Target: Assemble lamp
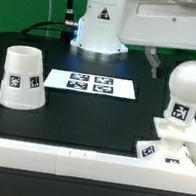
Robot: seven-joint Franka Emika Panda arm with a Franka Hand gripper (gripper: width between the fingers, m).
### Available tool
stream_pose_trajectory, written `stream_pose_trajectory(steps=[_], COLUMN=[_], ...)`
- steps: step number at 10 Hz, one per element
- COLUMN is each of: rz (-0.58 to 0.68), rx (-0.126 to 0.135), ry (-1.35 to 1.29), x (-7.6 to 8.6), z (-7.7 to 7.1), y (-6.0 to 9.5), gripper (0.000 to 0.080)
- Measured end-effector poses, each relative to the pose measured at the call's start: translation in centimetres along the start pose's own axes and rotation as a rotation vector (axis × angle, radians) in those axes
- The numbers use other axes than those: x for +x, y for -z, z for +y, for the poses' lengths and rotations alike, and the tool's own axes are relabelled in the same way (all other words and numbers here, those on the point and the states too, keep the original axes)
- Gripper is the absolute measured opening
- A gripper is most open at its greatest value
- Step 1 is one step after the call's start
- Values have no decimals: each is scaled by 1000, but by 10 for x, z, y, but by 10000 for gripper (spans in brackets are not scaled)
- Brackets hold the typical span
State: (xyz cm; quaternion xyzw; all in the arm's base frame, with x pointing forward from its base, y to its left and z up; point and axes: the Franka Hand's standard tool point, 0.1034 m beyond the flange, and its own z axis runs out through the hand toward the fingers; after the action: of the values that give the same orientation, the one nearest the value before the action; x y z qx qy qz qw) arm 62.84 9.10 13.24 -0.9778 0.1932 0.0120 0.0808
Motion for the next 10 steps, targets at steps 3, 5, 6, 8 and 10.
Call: stream_pose_trajectory(steps=[3,5,6,8,10], rz=[8,6,5,3,0], rx=[-34,-35,-35,-42,-89], ry=[239,388,458,593,805], x=[-4,-2,-2,-2,-2], z=[-6,-3,-3,-2,-2], y=[-2,-1,-1,-1,-1], gripper=[698,698,698,698,698])
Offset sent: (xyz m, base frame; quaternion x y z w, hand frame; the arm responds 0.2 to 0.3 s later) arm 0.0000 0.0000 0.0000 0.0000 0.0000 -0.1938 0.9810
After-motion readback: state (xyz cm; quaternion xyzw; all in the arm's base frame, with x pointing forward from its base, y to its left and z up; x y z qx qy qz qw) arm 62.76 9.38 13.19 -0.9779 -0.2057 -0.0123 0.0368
